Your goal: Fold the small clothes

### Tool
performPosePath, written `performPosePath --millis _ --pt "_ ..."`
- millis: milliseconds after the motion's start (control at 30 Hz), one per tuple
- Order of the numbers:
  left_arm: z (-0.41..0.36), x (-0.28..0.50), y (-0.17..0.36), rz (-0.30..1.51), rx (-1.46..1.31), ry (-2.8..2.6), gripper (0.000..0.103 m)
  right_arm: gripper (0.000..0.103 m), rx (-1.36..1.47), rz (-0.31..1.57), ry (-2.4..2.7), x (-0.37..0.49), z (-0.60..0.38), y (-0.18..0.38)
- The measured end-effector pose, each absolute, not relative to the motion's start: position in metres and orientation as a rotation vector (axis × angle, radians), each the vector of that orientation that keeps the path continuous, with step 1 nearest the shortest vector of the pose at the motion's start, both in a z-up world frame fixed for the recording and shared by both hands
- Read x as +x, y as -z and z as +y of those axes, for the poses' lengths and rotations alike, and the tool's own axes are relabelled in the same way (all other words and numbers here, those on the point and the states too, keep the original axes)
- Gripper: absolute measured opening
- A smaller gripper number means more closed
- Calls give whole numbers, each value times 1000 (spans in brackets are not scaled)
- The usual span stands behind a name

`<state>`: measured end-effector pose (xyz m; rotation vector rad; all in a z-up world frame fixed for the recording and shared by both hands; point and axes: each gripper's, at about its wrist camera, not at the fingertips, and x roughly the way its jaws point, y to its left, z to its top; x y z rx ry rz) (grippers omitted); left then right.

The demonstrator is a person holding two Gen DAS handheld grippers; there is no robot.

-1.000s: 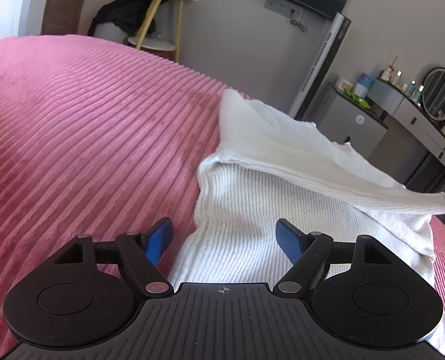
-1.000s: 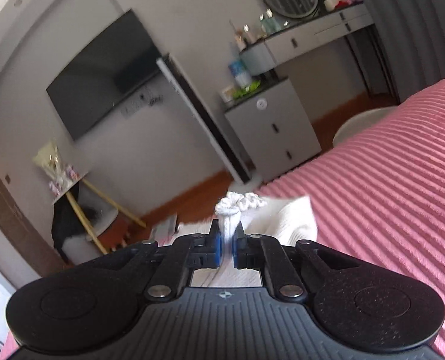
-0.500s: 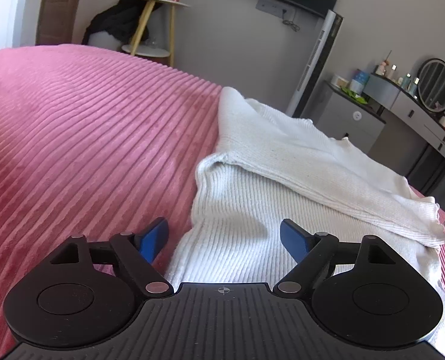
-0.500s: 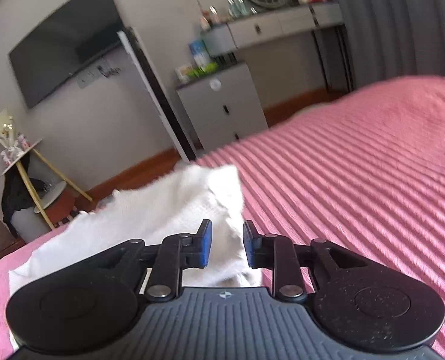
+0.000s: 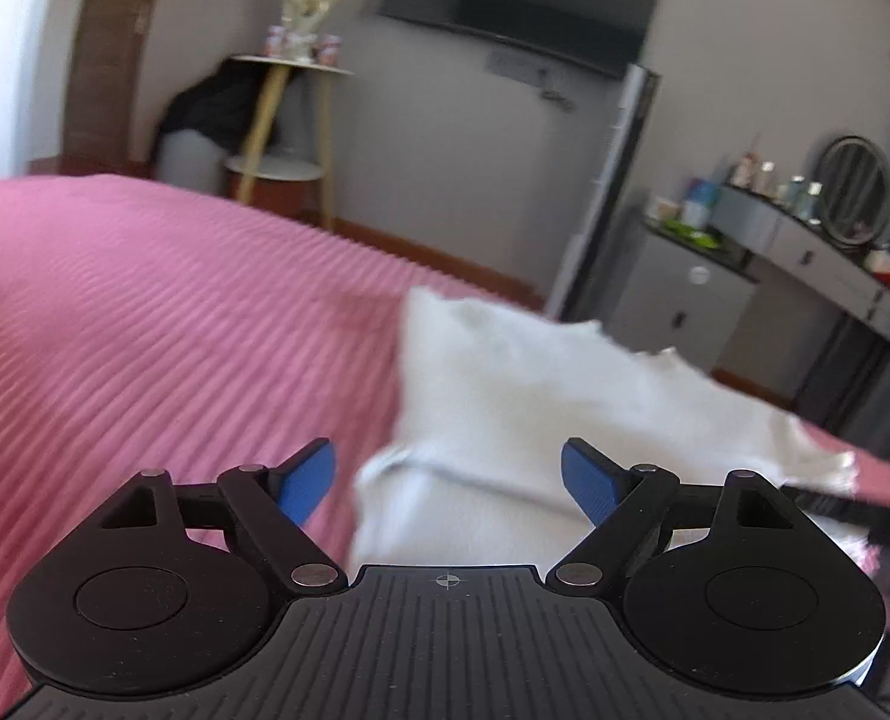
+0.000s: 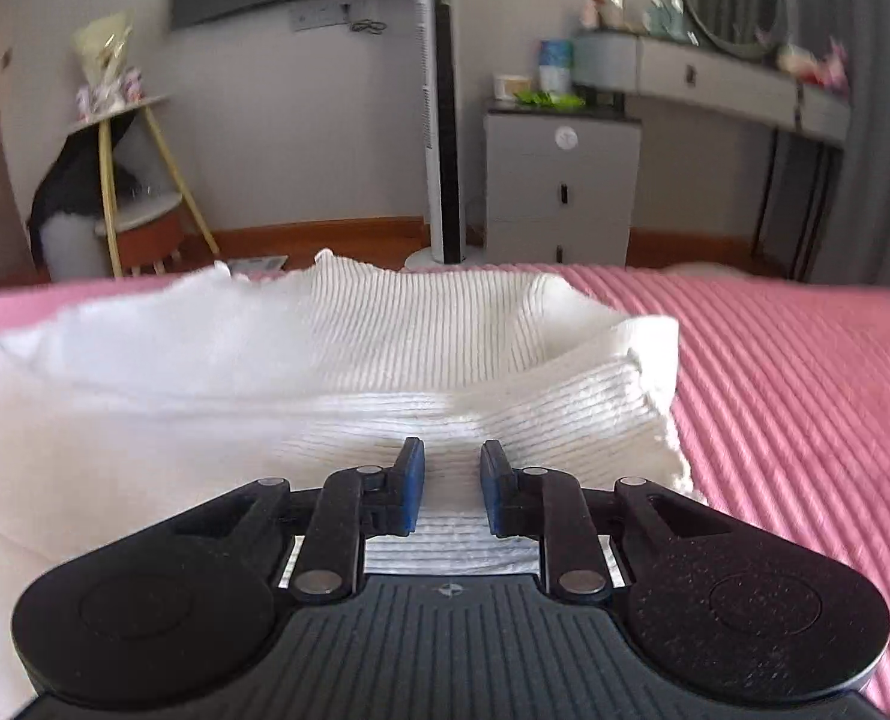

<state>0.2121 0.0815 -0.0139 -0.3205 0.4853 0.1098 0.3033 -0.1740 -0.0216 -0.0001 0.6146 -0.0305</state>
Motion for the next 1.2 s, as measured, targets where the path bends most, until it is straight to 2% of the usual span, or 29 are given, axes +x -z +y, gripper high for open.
performPosePath --millis 67,200,300,400,533,733,933,1100,1200 --pt "78 232 15 496 -296 -108 87 17 -52 609 30 307 -173 25" --pt "52 280 26 519 -76 -105 86 17 -82 623 37 320 -174 30" --pt "41 309 42 592 2 -102 86 17 -92 627 36 325 -174 32" --pt "42 320 53 606 25 -118 96 17 -100 614 27 327 -175 36" --pt "62 329 57 660 -87 -109 101 17 -106 602 8 332 -180 41" --pt "68 295 34 706 -87 -141 99 19 -145 637 -6 322 -177 25" --pt "79 233 22 731 -87 -122 99 35 -85 698 -16 259 -190 0" --pt "78 188 30 786 -26 -141 99 39 -35 860 -14 197 -209 9" --pt "76 165 35 822 -39 -154 99 43 13 872 -26 163 -221 8"
